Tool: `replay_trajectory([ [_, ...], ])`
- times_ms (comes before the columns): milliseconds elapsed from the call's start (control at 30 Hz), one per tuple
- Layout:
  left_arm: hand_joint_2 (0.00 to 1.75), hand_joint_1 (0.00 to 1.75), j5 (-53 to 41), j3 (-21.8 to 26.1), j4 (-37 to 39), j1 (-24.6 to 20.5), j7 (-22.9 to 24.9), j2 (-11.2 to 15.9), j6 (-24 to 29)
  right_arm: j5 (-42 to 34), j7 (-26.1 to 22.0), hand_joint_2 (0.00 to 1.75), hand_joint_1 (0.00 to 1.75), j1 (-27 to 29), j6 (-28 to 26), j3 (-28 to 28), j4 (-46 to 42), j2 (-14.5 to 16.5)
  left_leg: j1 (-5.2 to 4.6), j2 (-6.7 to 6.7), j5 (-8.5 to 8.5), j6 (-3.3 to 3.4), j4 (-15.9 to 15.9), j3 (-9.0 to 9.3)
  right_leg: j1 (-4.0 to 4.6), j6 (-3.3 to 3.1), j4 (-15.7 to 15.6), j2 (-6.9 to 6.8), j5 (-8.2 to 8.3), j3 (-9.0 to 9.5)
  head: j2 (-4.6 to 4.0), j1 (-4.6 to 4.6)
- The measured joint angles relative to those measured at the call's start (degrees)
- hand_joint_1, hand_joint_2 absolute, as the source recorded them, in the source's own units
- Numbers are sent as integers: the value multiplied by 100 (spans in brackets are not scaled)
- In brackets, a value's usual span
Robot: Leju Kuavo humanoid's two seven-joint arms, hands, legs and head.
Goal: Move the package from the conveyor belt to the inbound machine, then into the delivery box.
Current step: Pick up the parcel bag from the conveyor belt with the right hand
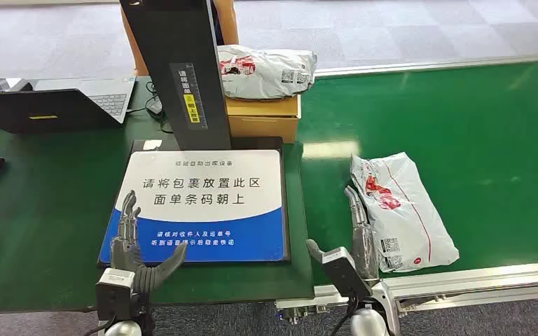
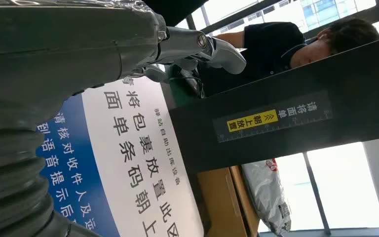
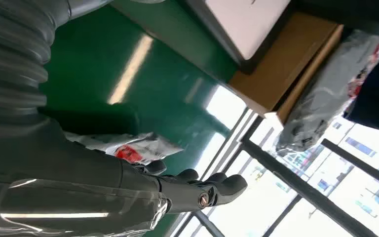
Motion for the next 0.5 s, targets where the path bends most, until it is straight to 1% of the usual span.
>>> replay_trajectory([
  [233,175,0,50,0,-49,66,0,1,12,659,597,175,0,68,-61,-369,-49,-81,0,0,0,0,0,0,0,0,0,0,0,1,0,0],
  [500,175,0,103,0,-89,117,-2,3,-112,1044,1131,175,0,80,-161,-931,-53,-140,-1,0,0,0,0,1,-1,0,0,0,0,1,0,-1],
])
